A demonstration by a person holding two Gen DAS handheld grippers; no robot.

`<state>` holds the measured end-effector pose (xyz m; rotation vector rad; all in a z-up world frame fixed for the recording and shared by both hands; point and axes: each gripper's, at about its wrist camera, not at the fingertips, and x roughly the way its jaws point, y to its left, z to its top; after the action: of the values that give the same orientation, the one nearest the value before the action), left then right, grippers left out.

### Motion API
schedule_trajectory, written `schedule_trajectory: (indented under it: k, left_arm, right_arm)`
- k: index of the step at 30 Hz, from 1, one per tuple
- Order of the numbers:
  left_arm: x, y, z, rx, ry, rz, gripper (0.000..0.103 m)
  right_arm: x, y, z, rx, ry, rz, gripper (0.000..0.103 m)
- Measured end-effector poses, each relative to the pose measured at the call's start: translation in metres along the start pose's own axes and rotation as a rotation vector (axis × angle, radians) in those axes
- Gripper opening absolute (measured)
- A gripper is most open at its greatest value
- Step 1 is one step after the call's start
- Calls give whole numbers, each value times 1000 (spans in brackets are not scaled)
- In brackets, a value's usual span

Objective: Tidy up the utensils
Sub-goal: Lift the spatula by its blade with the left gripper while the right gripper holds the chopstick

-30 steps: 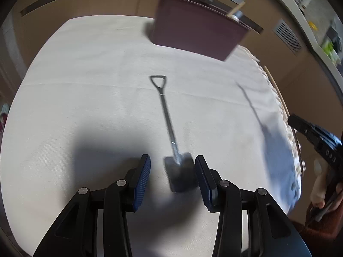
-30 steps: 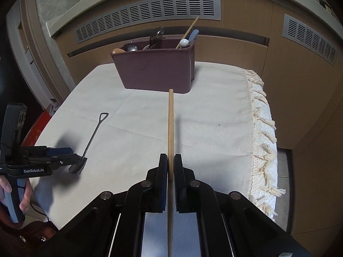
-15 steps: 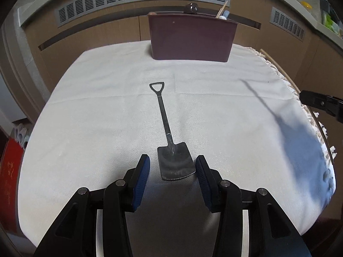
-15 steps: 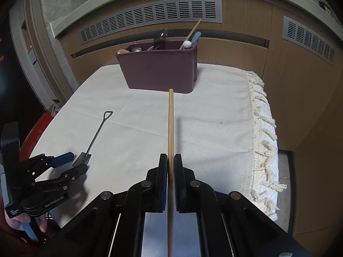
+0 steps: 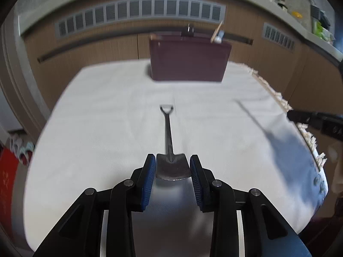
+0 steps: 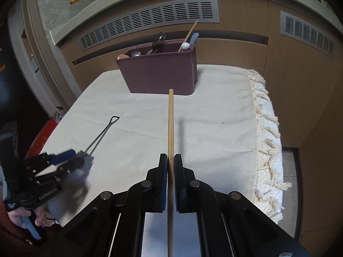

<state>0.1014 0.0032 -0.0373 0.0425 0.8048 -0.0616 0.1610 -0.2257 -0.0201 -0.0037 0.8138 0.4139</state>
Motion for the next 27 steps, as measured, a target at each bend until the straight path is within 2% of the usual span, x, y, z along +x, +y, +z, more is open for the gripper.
schedule_trajectory:
  k: [5,13,14,15,16,18,21,23,27]
  left_arm:
    - [-29,11,29,4,-102,-13,32]
    - [-44,30,75,-38,-120,-126,29]
    - [-45,30,81,-31,-122,-124,27]
    - [-48,30,83,-26,-123,-120,13]
    - [-52,31,87,-19,-119,-119,8]
    - [-54,30,93,-17,-120,-136,8]
    - [-53,28,101,-1,-134,-135,8]
    - [-49,28,102,-4,-131,-139,8]
    - [-34,35,95,-28,-88,-109,8]
  right_arm:
    - [4,1,-1,13,10,-5,5]
    - [6,10,2,5,1,43,5]
    - [3,10,3,7,-9,46,5]
    - [0,11,6,9,-26,46,5]
    - [-4,11,8,10,-43,49,5]
    - [-13,11,12,11,-98,57,5]
    - [-16,12,17,-4,-124,41,5]
    - [-7,13,19,-21,-92,8,5]
    - [23,10,9,-27,26,-33,5]
